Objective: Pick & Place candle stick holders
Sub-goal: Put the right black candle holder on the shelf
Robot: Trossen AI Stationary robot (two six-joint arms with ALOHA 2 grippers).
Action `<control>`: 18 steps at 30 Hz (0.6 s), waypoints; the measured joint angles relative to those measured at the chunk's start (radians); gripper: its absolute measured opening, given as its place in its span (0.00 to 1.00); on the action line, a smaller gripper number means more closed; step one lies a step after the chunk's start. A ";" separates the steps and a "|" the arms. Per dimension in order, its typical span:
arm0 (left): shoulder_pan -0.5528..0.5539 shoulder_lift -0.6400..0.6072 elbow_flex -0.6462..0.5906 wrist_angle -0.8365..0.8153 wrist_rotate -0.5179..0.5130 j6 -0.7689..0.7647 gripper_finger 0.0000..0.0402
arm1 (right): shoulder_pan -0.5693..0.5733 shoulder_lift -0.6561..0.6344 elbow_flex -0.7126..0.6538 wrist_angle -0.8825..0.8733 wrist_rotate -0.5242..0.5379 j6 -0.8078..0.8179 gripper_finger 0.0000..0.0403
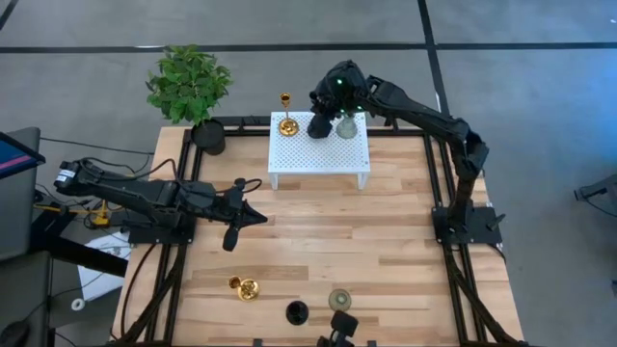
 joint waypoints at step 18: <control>0.000 0.000 0.000 0.000 0.000 0.000 0.01 | -0.017 0.015 0.000 0.006 0.007 0.002 0.00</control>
